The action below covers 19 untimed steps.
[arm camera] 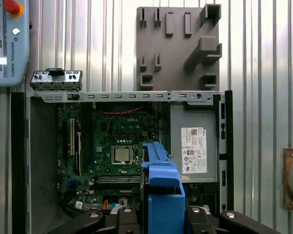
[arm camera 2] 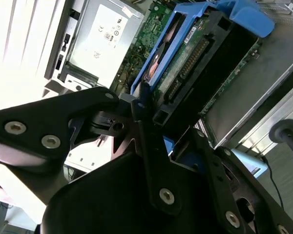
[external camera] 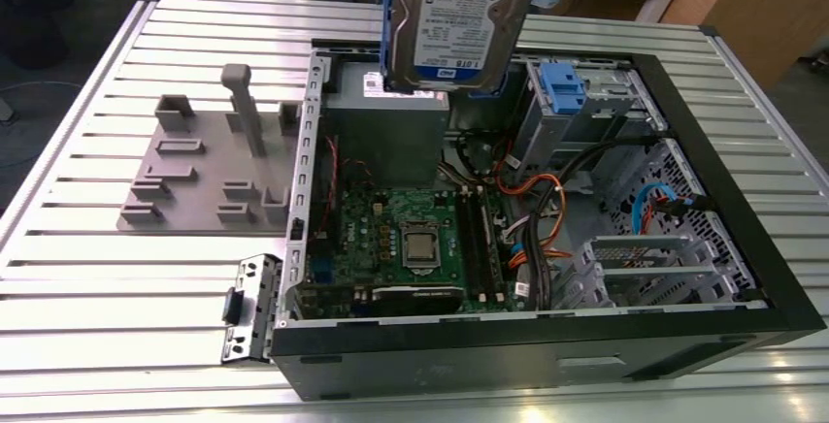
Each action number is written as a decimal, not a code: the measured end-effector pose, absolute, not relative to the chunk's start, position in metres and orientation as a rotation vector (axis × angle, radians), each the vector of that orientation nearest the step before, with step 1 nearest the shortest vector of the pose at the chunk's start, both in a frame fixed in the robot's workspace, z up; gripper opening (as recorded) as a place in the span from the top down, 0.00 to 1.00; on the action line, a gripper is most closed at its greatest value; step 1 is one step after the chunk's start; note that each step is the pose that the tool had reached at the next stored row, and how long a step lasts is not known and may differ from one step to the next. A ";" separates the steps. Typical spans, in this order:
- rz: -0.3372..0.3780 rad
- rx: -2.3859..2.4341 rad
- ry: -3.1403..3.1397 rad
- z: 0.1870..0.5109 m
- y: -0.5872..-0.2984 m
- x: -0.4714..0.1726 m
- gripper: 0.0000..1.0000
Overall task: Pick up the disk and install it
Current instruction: 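Pick up the disk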
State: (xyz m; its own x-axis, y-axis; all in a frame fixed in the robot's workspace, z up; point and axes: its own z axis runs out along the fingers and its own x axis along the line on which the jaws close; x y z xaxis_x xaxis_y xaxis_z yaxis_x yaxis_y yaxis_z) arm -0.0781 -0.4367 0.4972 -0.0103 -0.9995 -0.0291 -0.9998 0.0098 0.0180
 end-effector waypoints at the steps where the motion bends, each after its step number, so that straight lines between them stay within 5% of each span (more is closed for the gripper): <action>1: 0.052 -2.204 2.227 0.497 -0.438 -0.078 0.64; 19: 0.052 -2.204 2.227 0.497 -0.455 -0.072 0.64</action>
